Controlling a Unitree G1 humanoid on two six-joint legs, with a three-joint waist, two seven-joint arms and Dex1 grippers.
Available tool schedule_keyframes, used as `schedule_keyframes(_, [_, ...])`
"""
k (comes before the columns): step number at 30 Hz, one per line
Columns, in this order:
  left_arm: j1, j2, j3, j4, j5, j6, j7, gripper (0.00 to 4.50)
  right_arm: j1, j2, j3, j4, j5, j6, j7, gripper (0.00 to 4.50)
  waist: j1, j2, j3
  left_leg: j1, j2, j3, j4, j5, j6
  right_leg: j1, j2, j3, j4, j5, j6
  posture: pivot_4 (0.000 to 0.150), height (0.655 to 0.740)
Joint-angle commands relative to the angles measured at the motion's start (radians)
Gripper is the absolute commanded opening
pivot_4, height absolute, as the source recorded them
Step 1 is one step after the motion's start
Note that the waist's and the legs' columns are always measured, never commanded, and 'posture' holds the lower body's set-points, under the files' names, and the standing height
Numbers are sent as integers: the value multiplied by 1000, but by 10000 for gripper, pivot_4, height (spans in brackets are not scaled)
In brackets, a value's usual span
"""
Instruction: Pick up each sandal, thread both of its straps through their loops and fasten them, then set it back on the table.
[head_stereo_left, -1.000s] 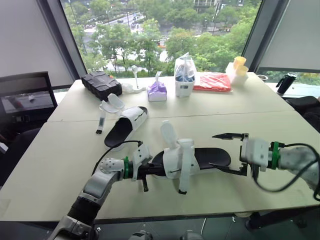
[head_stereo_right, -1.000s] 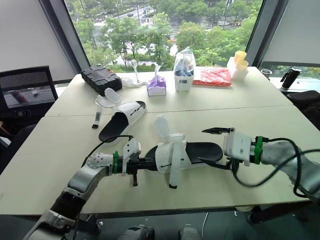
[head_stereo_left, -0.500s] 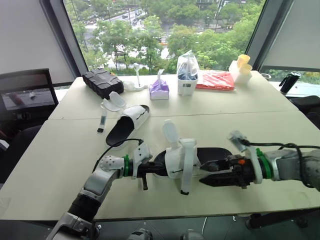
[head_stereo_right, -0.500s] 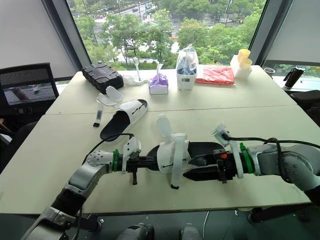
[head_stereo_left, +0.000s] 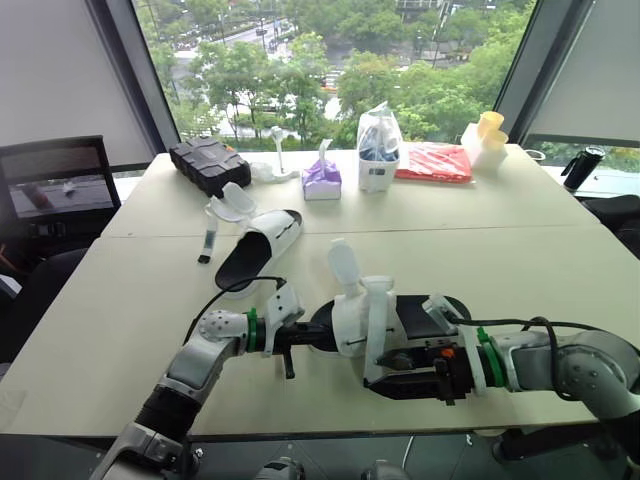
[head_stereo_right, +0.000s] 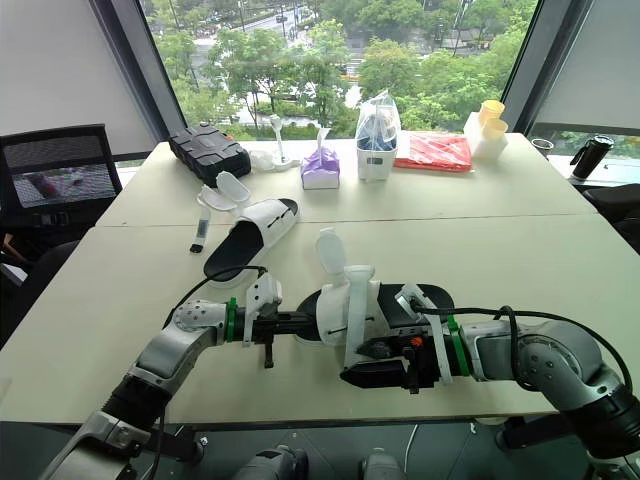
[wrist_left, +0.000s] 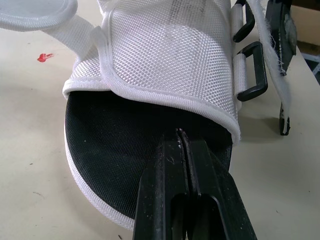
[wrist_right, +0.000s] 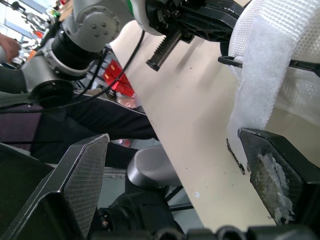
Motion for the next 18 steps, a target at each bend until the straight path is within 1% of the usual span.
schedule_keyframes(1, [20,19,-21,31,35,39,9,0,18,-4,-62,-41,-1,25,24,44831,2,0,0,0,0,0,0,0,0,0,0,0,0,0,0,1500,7400])
schedule_keyframes(6, [18,19,-28,34,38,35,3,0,39,-42,-129,-48,-12,49,73,44831,2,0,0,0,0,0,0,0,0,0,0,0,0,0,0,1500,7400])
schedule_keyframes(10, [15,17,-32,37,37,34,-3,0,35,-31,-150,-25,-46,56,80,44831,3,-1,0,0,0,0,0,0,0,0,0,0,0,0,0,1500,7400])
schedule_keyframes(18, [1,8,-44,53,38,28,-9,0,-11,111,-79,19,-150,45,44,44831,4,-3,0,0,0,0,0,0,0,1,0,-1,0,0,0,1500,7400])
